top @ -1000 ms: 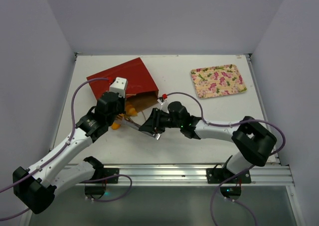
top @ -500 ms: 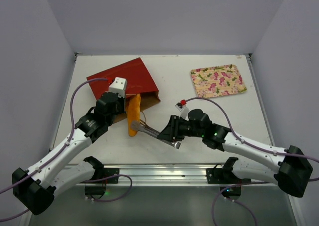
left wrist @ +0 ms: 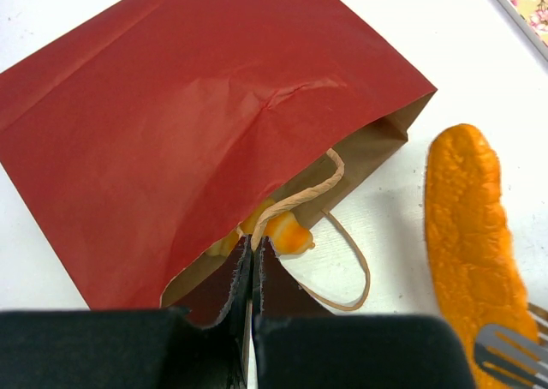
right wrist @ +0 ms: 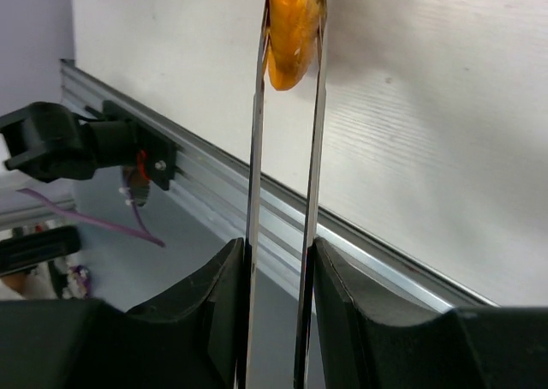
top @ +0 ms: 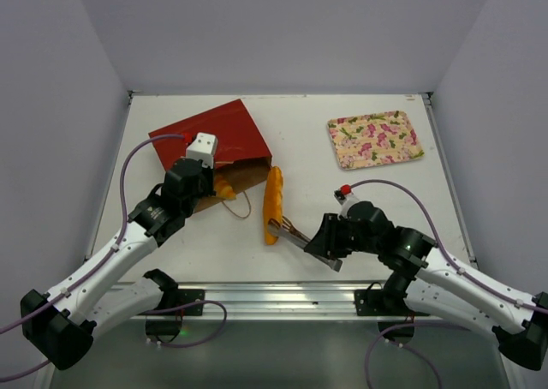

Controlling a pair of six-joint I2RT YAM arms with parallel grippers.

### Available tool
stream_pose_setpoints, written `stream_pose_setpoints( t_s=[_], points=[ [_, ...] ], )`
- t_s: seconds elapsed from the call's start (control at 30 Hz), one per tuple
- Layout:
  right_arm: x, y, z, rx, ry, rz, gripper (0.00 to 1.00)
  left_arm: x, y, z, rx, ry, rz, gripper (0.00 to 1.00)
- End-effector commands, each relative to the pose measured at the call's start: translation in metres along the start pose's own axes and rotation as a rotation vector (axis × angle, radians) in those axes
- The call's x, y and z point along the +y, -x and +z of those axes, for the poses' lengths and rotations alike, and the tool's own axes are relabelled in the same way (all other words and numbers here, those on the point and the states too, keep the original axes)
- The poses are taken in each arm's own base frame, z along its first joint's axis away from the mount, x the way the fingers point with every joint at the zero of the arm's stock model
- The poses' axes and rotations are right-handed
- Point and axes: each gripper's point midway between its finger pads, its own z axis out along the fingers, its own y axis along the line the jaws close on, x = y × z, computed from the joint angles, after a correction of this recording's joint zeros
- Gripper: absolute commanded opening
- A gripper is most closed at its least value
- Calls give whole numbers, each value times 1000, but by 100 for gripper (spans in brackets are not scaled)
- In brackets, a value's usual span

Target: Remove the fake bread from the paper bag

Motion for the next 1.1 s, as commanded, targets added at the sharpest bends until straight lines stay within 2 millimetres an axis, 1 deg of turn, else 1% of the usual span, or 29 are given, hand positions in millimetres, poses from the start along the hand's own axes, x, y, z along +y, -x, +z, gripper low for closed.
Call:
stream_pose_setpoints(
  t_s=[0.0, 0.03, 0.1, 0.13, 0.2, 0.23, 0.3, 0.33, 0.43, 0.5, 0.53, 0.6, 0.63, 0.67, 0.7, 0.73, 0.77, 0.8, 0.83, 0.9, 0.93, 0.97, 1.0, 1.03, 1.07],
  points=[
    [-15, 13, -22, -76, -99, -41, 30, 3, 18, -3, -55, 14, -38, 0],
    [-13, 17, -27, -91, -102, -46, 30, 3, 18, -3, -55, 12, -38, 0],
    [-21, 22, -33, -113, -155, -67, 30, 3, 17, -4, -53, 11, -40, 0],
    [-20, 30, -37, -144, -175, -75, 30, 3, 18, -4, -54, 11, -39, 0],
    [-25, 35, -37, -148, -222, -99, 29, 3, 17, -4, -54, 9, -39, 0],
    [-26, 43, -38, -178, -242, -103, 29, 3, 17, -4, -54, 9, -39, 0],
    [-27, 50, -39, -193, -272, -126, 29, 3, 18, -5, -57, 9, -41, 0],
    [-28, 59, -40, -221, -305, -131, 28, 3, 17, -5, -57, 7, -40, 0],
    [-26, 75, -41, -252, -343, -152, 28, 2, 17, -5, -58, 1, -37, 0],
    [-29, 87, -42, -272, -381, -170, 28, 1, 17, -5, -57, -5, -35, 0],
    [-25, 96, -44, -287, -381, -173, 28, 1, 17, -5, -55, -6, -33, 0],
    [-33, 108, -42, -283, -429, -183, 28, 0, 17, -5, -56, -9, -35, 0],
    [-37, 121, -46, -305, -447, -163, 28, 0, 17, -5, -56, -9, -35, 0],
    [-41, 128, -44, -297, -465, -159, 28, 0, 17, -5, -56, -11, -35, 0],
    [-42, 134, -44, -291, -458, -171, 27, 0, 18, -6, -57, -11, -36, 0],
    [-42, 144, -47, -309, -463, -169, 27, 0, 17, -6, -57, -11, -36, 0],
    [-53, 154, -47, -312, -500, -149, 27, 0, 17, -6, -57, -14, -35, 0],
    [-56, 161, -49, -314, -517, -164, 27, 0, 17, -6, -57, -13, -34, 0],
    [-60, 174, -54, -338, -536, -150, 27, 0, 18, -6, -59, -13, -36, 0],
    [-72, 185, -50, -319, -576, -154, 27, 0, 18, -6, -59, -14, -35, 0],
    [-79, 195, -52, -325, -579, -130, 27, 0, 18, -6, -60, -16, -37, 0],
    [-84, 199, -50, -317, -576, -130, 27, 0, 18, -6, -60, -15, -37, 0],
    [-92, 206, -43, -307, -572, -115, 27, 0, 18, -6, -59, -14, -36, 0],
    [-102, 214, -45, -315, -579, -85, 27, 0, 18, -7, -62, -15, -37, 0],
    [-106, 217, -43, -307, -573, -80, 26, 0, 18, -7, -61, -15, -37, 0]
  ],
)
